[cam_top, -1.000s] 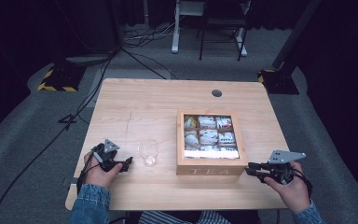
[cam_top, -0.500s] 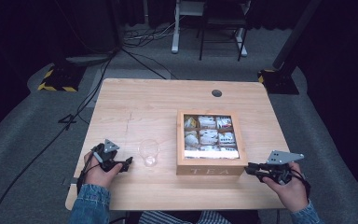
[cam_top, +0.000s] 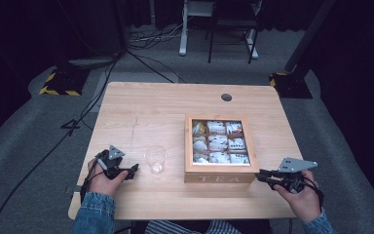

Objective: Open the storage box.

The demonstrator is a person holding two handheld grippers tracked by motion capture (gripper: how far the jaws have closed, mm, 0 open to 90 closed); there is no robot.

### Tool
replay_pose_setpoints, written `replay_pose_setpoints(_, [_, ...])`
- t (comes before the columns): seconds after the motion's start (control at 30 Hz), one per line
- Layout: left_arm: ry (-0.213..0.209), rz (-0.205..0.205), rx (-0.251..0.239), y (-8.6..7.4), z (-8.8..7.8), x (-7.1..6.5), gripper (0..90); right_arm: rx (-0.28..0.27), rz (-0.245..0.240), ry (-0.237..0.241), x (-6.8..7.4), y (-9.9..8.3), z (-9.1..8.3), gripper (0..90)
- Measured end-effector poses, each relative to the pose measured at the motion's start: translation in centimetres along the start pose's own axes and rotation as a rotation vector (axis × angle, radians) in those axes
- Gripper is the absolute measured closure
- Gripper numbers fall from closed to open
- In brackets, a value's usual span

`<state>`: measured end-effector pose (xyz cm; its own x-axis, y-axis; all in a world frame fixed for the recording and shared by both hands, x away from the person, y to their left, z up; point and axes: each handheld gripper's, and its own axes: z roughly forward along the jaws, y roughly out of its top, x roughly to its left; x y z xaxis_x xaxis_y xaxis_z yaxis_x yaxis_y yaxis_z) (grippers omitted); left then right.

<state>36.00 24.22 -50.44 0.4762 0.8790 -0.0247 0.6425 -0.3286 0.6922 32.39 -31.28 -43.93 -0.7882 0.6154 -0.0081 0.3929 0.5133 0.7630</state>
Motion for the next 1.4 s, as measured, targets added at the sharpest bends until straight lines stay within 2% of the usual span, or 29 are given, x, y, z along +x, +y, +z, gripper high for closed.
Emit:
replay_pose_setpoints(0.3, [0.000, 0.000, 0.000, 0.0, 0.0, 0.0, 15.5, -0.036, -0.018, -0.010, 0.0, 0.2, -0.4, 77.5])
replay_pose_setpoints(0.73, [0.000, 0.000, 0.000, 0.0, 0.0, 0.0, 15.4, -0.129, -0.037, -0.050, 0.0, 0.7, -1.3, 76.7])
replay_pose_setpoints(0.87, [0.000, 0.000, 0.000, 0.0, 0.0, 0.0, 15.4, -0.158, -0.042, -0.067, 0.0, 1.0, -1.6, 72.8])
replay_pose_setpoints(0.9, [0.000, 0.001, 0.000, 0.0, 0.0, 0.0, 15.4, -0.182, -0.057, -0.076, 0.0, 1.2, -1.8, 71.4])
replay_pose_setpoints(0.97, [0.000, 0.001, 0.000, 0.0, 0.0, 0.0, 15.4, -0.186, -0.061, -0.081, 0.0, 1.3, -1.8, 70.6])
replay_pose_setpoints(1.0, [0.000, 0.000, 0.000, 0.0, 0.0, 0.0, 15.4, -0.193, -0.072, -0.096, 0.0, 1.5, -1.9, 67.3])
replay_pose_setpoints(1.17, [0.000, 0.000, 0.000, 0.0, 0.0, 0.0, 15.4, -0.213, -0.076, -0.114, -0.3, 1.9, -2.2, 61.1])
replay_pose_setpoints(1.4, [-0.001, -0.001, 0.000, 0.0, -0.1, 0.0, 16.1, -0.242, -0.094, -0.136, -0.5, 2.7, -2.5, 59.3])
